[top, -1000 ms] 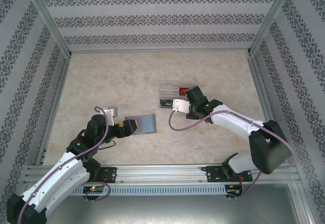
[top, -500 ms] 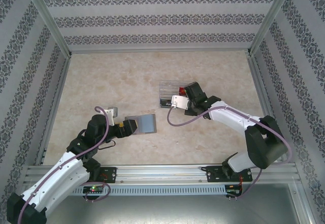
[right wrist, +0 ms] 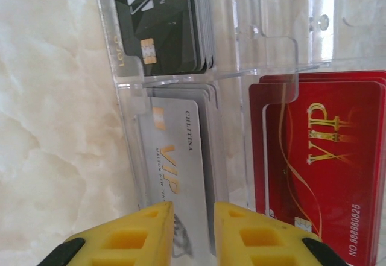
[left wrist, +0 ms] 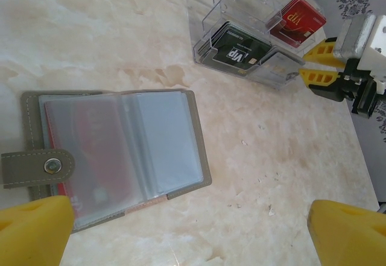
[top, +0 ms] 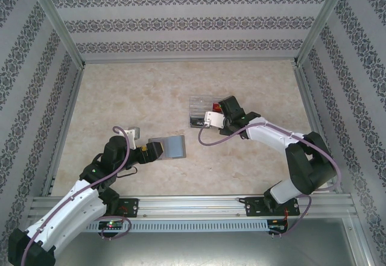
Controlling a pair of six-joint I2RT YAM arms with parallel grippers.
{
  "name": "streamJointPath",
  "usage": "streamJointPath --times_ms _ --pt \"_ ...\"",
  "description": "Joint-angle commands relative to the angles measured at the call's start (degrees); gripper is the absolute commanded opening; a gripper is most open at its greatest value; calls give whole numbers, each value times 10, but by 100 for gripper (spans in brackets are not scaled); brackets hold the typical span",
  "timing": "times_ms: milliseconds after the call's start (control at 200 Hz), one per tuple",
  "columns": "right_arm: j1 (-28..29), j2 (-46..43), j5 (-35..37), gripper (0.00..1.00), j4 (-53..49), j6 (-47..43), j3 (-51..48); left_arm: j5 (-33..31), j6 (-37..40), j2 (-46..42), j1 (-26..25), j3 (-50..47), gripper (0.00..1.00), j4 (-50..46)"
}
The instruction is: Take the credit cards out of the card holder
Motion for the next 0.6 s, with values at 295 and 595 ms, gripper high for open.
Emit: streamJointPath --times_ms 295,595 --pt "23 -92 -20 24 13 198 26 -11 -1 -1 7 -6 100 -12" --pt "115 -164 -51 15 15 600 5 -23 3 15 7 -16 99 3"
